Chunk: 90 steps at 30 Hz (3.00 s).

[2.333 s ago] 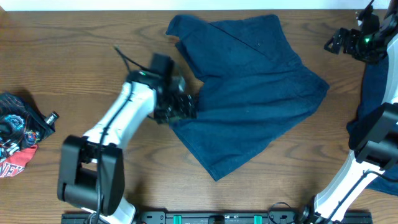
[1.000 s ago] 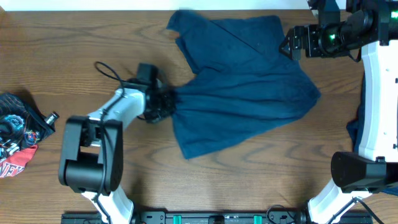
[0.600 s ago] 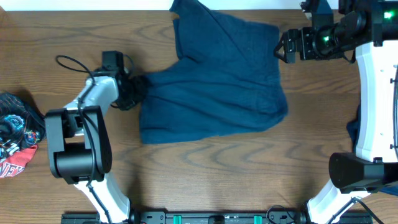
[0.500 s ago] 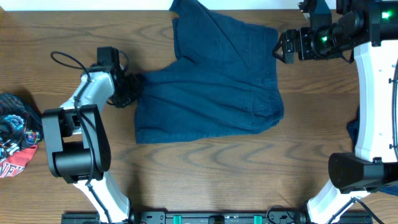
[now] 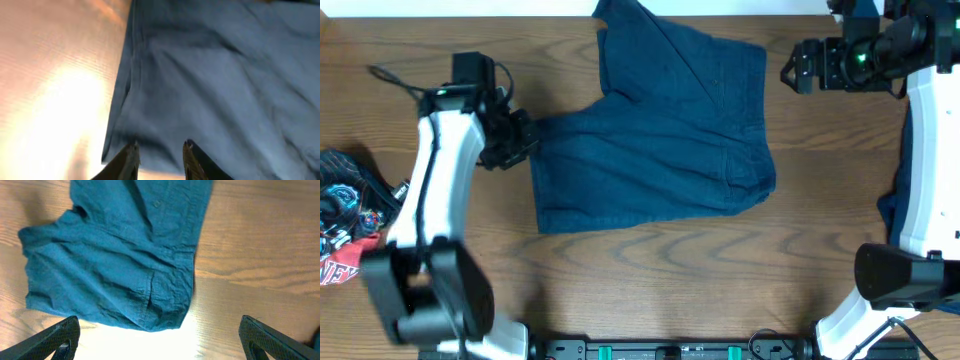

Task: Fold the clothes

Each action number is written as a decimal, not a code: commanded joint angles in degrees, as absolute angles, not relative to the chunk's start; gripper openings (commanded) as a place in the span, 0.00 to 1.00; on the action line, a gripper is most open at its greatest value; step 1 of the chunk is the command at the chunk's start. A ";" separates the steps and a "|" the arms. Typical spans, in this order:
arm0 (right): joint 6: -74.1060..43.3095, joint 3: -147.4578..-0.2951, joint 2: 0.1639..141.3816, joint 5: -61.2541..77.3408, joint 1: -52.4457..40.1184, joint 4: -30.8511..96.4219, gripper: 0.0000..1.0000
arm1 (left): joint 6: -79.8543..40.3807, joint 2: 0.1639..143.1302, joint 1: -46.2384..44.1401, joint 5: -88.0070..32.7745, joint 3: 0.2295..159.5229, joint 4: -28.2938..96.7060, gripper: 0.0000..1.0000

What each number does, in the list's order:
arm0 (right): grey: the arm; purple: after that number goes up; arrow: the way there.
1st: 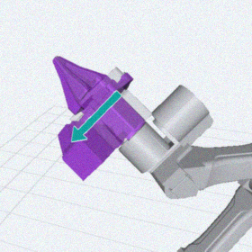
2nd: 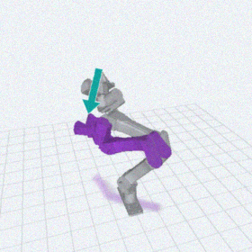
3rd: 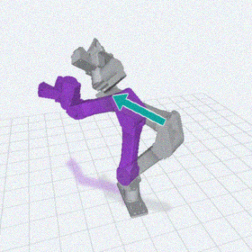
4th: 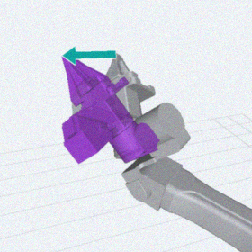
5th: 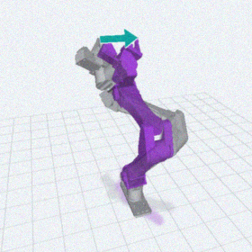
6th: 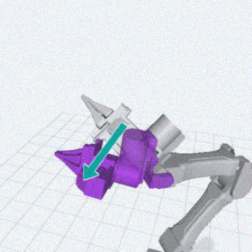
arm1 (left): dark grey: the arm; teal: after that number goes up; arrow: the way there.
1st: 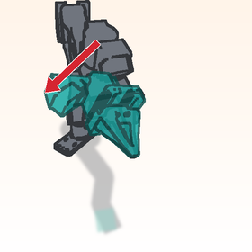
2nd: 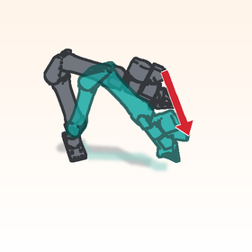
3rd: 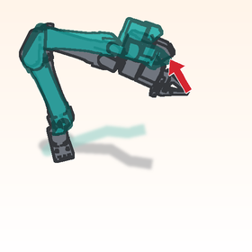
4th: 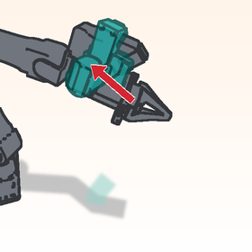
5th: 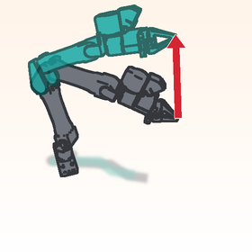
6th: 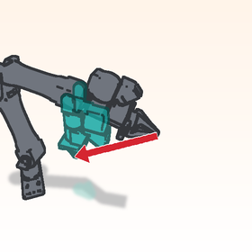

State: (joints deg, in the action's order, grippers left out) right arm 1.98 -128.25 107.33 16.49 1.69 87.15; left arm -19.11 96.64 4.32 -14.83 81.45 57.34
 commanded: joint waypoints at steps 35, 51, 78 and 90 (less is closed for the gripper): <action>-9.52 -65.60 107.22 27.49 0.58 42.09 0.92 | -20.21 92.12 -4.58 -12.16 53.19 49.10 0.41; -13.91 -65.60 107.22 23.77 -5.23 39.55 0.01 | -20.18 92.12 -4.58 -10.72 53.19 49.19 0.57; -11.92 -65.60 107.22 23.40 -3.01 41.63 0.01 | -24.73 106.43 -2.81 -11.05 51.90 37.67 1.00; -11.92 -65.60 107.22 23.35 -3.01 42.13 0.01 | -23.44 109.30 -2.85 -17.87 51.99 34.59 0.59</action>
State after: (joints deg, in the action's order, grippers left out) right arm -12.78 -65.82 107.48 23.53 -3.29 41.93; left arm -25.15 102.48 -2.28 -14.22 56.23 35.16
